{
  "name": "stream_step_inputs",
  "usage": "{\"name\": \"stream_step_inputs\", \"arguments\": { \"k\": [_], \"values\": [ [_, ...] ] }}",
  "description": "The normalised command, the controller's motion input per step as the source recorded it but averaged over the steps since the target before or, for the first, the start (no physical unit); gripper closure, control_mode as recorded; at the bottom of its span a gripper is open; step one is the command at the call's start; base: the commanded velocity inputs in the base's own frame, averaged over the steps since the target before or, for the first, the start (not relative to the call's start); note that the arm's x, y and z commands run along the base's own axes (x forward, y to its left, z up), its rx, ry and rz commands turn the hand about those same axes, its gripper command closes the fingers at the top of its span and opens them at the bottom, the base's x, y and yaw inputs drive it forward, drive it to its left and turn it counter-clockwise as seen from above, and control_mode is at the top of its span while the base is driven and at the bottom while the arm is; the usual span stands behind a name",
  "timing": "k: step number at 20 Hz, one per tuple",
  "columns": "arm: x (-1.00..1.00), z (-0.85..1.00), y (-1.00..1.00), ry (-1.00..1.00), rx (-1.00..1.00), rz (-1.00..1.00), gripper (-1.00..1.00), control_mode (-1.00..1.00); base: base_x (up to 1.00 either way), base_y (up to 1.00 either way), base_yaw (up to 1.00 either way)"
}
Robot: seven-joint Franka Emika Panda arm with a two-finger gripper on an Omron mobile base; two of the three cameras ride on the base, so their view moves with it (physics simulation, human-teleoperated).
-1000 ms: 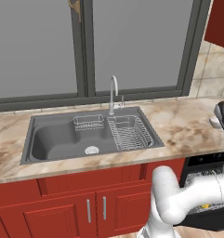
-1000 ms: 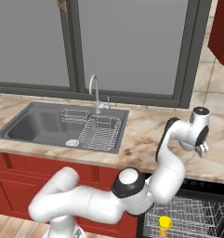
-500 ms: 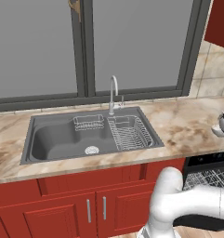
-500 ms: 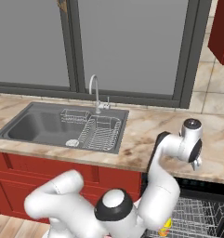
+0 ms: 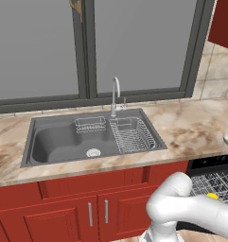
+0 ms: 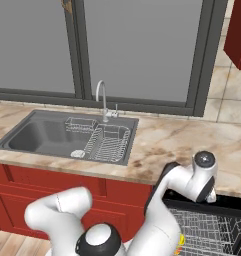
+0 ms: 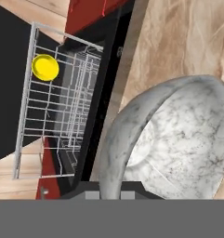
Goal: Pick up the cup and bowl from the counter, place them in the dishwasher, and close the dishwasher door.
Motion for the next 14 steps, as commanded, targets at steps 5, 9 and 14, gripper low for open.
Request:
{"name": "stream_step_inputs", "arguments": {
  "k": [5,9,14],
  "values": [
    [-0.59,0.0,-0.05,-0.07,0.0,0.0,1.0,-1.0,0.0,0.0,0.0],
    [-0.55,0.0,-0.08,-0.04,0.0,0.0,1.0,-1.0,0.0,0.0,0.0],
    [-0.37,-0.09,-0.04,-0.02,0.0,0.0,1.0,-1.0,0.0,0.0,0.0]
  ]
}}
